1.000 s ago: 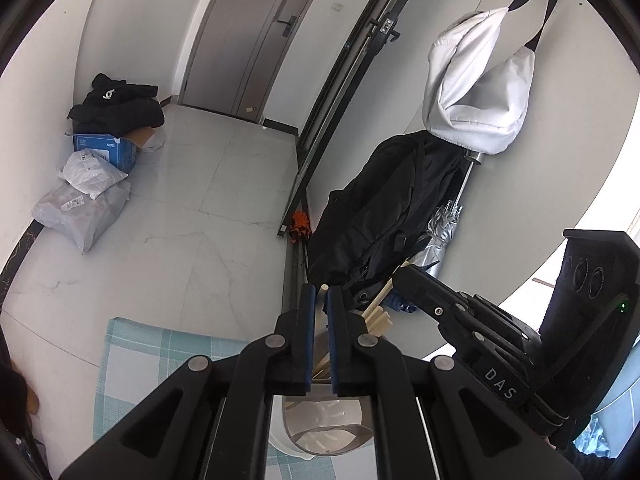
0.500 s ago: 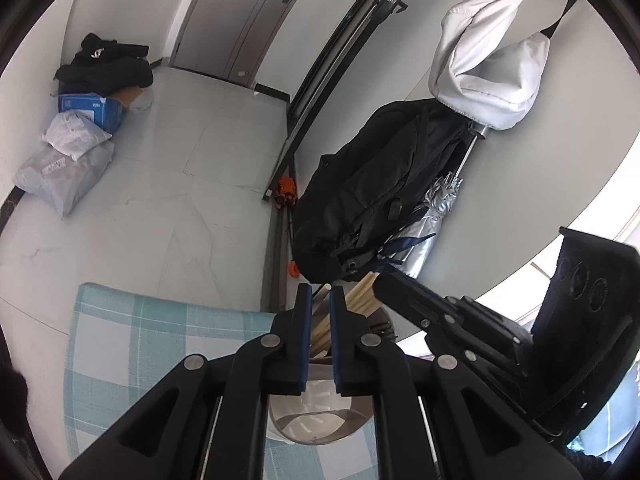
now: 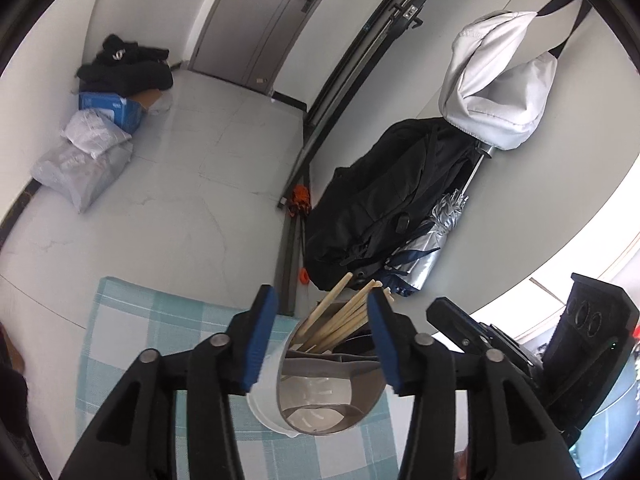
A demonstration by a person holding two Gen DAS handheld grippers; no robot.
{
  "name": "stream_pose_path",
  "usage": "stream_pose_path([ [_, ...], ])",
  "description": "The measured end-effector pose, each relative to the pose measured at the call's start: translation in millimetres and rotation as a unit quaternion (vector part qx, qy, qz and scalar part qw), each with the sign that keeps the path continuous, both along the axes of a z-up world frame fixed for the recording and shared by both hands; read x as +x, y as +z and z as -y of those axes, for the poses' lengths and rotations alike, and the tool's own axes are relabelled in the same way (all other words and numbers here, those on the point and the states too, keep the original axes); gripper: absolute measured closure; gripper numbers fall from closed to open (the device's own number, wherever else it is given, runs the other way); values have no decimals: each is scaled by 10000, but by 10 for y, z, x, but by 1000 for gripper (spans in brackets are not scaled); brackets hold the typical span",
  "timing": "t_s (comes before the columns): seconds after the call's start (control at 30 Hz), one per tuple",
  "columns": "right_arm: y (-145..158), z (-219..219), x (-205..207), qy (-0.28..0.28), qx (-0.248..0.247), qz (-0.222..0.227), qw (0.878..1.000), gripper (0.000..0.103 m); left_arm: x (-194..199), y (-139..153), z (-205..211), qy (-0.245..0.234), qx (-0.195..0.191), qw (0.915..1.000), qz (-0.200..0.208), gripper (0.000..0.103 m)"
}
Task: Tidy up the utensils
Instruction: 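Open both grippers to release the chopsticks into the holder, then move both open grippers back over the last two chopsticks on the mat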
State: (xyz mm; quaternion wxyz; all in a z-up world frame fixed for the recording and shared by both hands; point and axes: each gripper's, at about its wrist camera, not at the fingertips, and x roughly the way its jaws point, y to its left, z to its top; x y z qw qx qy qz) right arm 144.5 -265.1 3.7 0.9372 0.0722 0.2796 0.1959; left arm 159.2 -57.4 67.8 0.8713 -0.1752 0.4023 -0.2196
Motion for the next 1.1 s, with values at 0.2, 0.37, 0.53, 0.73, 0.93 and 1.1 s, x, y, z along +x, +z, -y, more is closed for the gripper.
stream_pose_path([
  [0.2, 162, 46, -287, -231, 86, 157, 9996, 58, -280, 205, -98, 346, 241, 9986, 318, 39],
  [0.37, 290, 48, -542, -313, 220, 250, 9990, 49, -591, 364, -190, 694, 408, 9945, 671, 21],
  [0.53, 372, -25, -867, -383, 284, 434, 9979, 32, -906, 460, -240, 897, 708, 9880, 1035, 12],
  [0.73, 384, -132, -1217, -410, 316, 642, 9966, 24, -1218, 478, -356, 1157, 885, 9801, 1351, 1],
  [0.93, 322, -234, -1513, -433, 345, 727, 9958, 16, -1437, 407, -471, 1338, 899, 9762, 1451, 1],
  [1.1, 188, -322, -1667, -360, 331, 676, 9965, 10, -1560, 263, -546, 1428, 893, 9749, 1457, 1],
])
